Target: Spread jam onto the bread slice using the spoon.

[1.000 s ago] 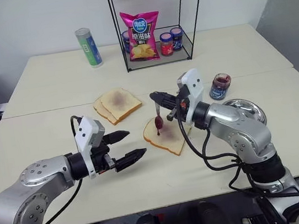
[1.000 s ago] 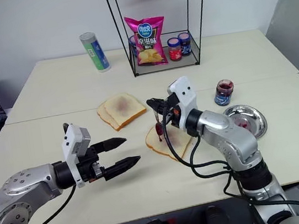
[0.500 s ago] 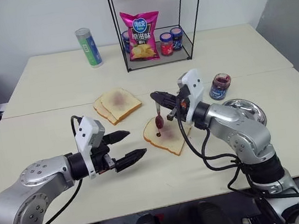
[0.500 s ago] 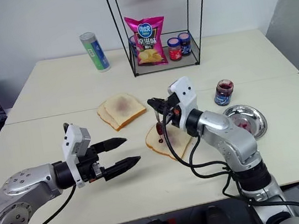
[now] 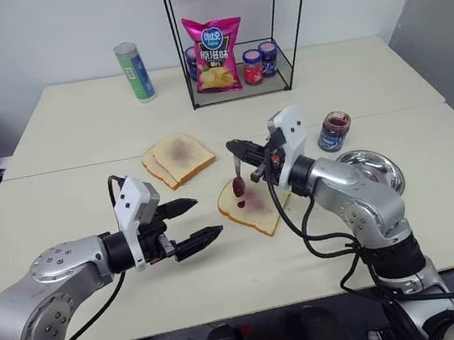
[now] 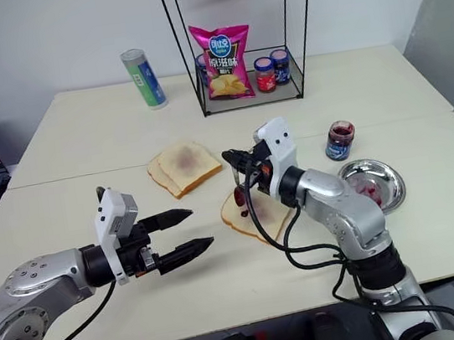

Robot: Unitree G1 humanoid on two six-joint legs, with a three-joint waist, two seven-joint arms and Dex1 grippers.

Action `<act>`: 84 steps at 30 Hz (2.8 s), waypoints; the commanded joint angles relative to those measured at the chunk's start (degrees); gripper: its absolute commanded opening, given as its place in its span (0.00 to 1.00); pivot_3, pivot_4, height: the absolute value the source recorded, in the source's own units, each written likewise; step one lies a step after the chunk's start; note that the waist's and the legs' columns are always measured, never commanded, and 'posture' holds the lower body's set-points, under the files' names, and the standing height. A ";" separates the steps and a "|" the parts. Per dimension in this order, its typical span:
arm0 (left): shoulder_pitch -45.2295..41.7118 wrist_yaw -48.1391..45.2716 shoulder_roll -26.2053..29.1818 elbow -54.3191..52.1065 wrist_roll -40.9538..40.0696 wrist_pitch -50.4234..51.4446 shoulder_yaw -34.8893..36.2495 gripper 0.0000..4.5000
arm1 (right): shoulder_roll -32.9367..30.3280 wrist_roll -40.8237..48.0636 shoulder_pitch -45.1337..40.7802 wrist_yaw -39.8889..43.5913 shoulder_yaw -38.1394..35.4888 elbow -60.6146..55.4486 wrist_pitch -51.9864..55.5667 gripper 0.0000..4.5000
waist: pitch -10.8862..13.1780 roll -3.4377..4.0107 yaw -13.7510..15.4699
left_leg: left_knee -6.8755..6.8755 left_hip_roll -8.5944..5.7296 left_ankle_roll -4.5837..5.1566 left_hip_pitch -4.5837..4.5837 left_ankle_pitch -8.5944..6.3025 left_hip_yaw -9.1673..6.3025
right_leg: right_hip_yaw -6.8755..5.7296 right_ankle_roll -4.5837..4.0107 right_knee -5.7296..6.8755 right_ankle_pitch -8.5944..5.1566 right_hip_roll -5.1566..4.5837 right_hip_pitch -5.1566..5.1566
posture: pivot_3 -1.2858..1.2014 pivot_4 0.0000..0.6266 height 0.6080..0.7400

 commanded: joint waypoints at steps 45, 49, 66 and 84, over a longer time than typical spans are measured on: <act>-0.99 0.54 0.72 -1.82 -0.07 -1.13 -0.05 1.00 | 3.43 4.38 2.30 -2.88 -12.44 11.24 1.81 0.01 | 0.00 0.00 0.04 | 0.01 -0.04 0.00 0.00 0.00 -0.01 | 0.00 -0.01 0.02 0.01 0.00 0.02 | 0.52 0.24 1.00; -1.31 0.37 0.64 -1.60 0.10 -1.16 -0.39 1.00 | 2.25 4.05 2.30 -2.67 -13.03 11.61 1.24 0.01 | 0.00 0.00 0.10 | 0.02 -0.04 0.00 0.00 0.00 -0.02 | 0.00 -0.01 0.02 0.01 0.00 0.02 | 0.52 0.24 1.00; -2.20 -0.30 0.42 -0.67 0.72 -1.57 -1.31 1.00 | -1.94 4.91 0.57 -2.22 -15.88 11.92 1.14 0.01 | -0.01 -0.01 0.25 | 0.03 -0.05 0.00 0.00 0.00 -0.02 | 0.00 -0.01 0.02 0.01 0.00 0.03 | 0.52 0.24 1.00; -0.85 0.18 0.72 -1.68 0.28 -1.58 -0.49 1.00 | 7.21 13.66 -0.19 -7.82 -17.96 8.50 8.47 0.01 | 0.00 0.00 -0.06 | 0.01 -0.01 0.00 0.00 0.00 -0.01 | 0.00 -0.01 0.02 0.01 0.00 0.01 | 0.52 0.24 1.00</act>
